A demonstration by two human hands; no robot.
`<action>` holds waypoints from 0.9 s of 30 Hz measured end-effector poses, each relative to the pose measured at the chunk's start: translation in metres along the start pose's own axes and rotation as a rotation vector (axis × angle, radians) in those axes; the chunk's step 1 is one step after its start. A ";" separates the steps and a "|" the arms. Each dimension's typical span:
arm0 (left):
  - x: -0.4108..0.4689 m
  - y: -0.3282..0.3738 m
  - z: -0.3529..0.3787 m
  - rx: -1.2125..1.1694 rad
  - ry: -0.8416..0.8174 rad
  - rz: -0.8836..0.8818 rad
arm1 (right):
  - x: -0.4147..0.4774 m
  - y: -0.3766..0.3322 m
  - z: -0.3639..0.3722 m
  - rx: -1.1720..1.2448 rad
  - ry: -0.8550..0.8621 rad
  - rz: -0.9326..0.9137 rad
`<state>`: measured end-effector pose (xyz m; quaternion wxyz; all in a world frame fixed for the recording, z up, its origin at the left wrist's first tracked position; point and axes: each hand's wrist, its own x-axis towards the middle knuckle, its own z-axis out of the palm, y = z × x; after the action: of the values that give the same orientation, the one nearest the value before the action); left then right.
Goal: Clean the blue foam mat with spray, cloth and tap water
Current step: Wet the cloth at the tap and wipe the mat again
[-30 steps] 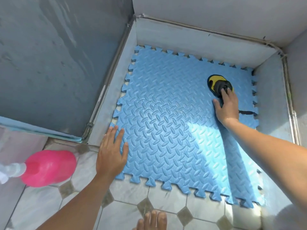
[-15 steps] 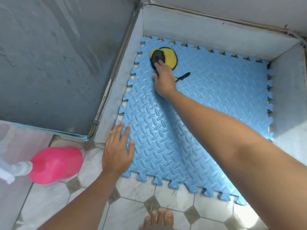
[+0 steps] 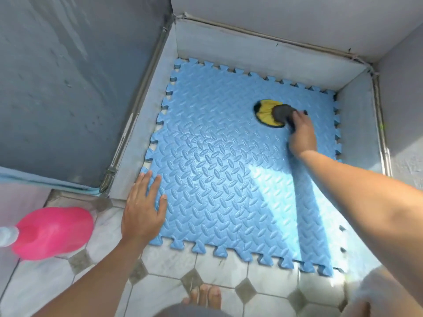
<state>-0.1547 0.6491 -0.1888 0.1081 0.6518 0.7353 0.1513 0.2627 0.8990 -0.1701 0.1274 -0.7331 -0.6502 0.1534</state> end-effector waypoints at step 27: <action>0.001 0.007 -0.004 -0.109 -0.068 -0.058 | -0.173 -0.108 0.043 0.128 -0.256 -0.471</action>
<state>-0.1492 0.6504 -0.1826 0.1729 0.6279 0.7406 0.1655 0.1284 0.7403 -0.1572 0.1224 -0.5267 -0.8026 0.2518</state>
